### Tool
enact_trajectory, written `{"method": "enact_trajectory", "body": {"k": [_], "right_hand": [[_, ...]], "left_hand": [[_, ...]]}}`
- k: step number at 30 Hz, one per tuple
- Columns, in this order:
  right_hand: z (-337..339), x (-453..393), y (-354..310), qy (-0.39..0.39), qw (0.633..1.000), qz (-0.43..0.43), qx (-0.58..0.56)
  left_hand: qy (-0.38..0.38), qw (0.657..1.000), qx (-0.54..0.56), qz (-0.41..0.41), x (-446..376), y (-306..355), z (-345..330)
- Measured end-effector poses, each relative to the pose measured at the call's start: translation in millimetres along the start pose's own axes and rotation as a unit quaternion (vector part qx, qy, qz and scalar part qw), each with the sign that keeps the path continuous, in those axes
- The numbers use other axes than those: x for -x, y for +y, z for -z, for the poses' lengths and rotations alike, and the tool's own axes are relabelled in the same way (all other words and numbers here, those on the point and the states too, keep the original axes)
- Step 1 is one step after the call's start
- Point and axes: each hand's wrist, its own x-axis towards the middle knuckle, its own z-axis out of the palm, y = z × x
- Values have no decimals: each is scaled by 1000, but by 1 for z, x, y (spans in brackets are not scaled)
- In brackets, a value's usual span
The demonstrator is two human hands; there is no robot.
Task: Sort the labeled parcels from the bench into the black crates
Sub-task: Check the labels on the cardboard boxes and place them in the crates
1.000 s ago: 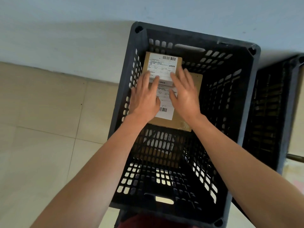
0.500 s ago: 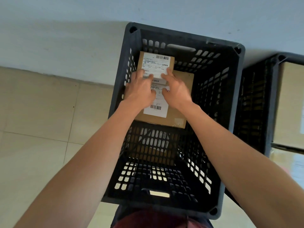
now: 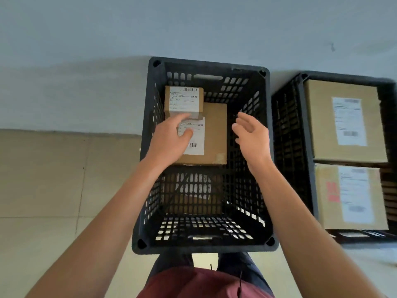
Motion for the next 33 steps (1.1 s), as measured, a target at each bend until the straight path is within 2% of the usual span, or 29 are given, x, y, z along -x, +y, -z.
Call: {"method": "enact_trajectory", "body": {"k": [6,12,17,23,29,33], "right_hand": [[74,54,-28,38,993,10,-111],[164,105,-15,77,988,47,-129],[248,151,34,127,985,63,-93],[361,212,114,215,972,58,-80],[463,268,183,273,956,52,-98],[503,287,209,288,953,38,-91]], "left_hand": [[-7,999,23,-49,21,69,-8],[-53,993,21,-101,55,128,-55],[-101,980,-11,-171,90,192,-130],[-208,952,-18,-223,160,272,-235],[-223,931,-59,-283,221,332,-323],[-239,924,-64,-291,249,351,-364]]}}
